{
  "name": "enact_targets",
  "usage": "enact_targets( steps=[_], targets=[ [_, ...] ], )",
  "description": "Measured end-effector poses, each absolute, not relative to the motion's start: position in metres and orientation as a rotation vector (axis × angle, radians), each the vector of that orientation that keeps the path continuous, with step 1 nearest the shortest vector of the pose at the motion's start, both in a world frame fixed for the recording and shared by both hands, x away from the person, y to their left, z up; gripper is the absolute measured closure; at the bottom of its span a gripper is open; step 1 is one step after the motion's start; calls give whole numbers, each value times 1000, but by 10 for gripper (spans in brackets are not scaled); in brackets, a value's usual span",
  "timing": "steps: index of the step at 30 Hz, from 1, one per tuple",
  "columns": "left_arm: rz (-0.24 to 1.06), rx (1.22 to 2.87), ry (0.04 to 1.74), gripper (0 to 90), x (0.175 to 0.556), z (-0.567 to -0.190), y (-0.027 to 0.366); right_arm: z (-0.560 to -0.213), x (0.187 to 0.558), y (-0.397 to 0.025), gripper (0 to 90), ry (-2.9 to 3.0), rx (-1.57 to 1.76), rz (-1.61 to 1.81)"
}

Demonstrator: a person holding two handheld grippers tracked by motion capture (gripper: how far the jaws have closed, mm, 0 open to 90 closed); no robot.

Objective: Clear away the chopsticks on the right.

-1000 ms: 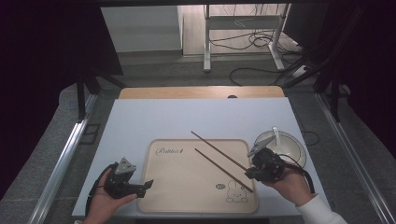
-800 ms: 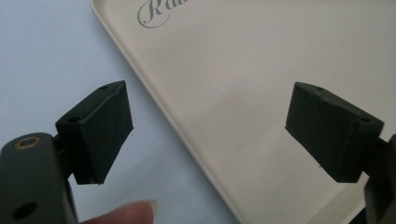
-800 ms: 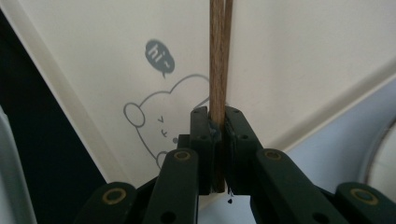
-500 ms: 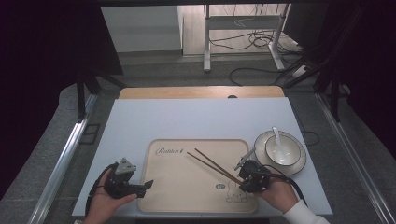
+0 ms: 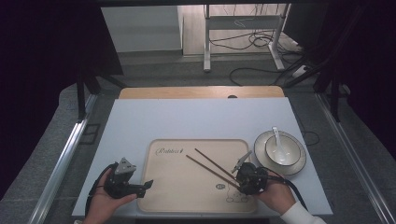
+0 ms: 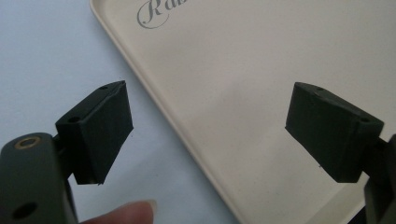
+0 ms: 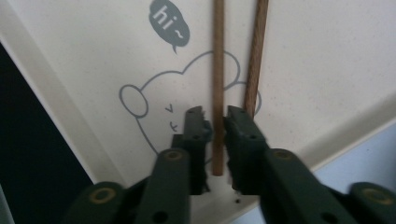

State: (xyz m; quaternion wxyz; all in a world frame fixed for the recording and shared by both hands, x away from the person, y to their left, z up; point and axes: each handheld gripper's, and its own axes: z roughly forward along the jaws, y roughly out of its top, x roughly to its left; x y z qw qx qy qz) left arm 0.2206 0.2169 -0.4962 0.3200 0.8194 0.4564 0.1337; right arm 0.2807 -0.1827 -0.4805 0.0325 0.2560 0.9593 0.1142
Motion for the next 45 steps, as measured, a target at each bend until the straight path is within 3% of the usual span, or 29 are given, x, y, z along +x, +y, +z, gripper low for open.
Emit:
enact_targets(
  steps=[1,2,3,8,10,13,14,15,17,23,28,45],
  targets=[
    [352,2152,1201,150,221,-496,217,-475,278,-181,683,2940,764,395],
    [352,2152,1201,150,221,-496,217,-475,278,-181,683,2940,764,395],
    [353,2151,1202,150,221,-496,217,-465,277,-177,587,2912,729,484],
    [364,2149,1191,150,220,-493,216,-447,287,-148,487,2867,673,684],
    [365,2147,1189,150,220,-493,217,-447,290,-141,493,2872,671,701],
    [363,2144,1194,150,220,-494,218,-456,319,-103,685,2925,638,731],
    [363,2144,1194,150,220,-494,219,-456,319,-103,685,2925,638,731],
    [361,2142,1193,150,220,-494,219,-464,334,-86,807,2951,650,743],
    [358,2139,1195,150,220,-494,219,-472,347,-70,883,2971,651,735],
    [356,2139,1190,150,219,-494,220,-496,373,-33,894,2986,687,676],
    [356,2137,1188,150,219,-494,221,-504,380,-29,893,2960,726,660],
    [357,2141,1184,151,220,-494,222,-501,412,-93,890,2737,1071,601]
  ],
)
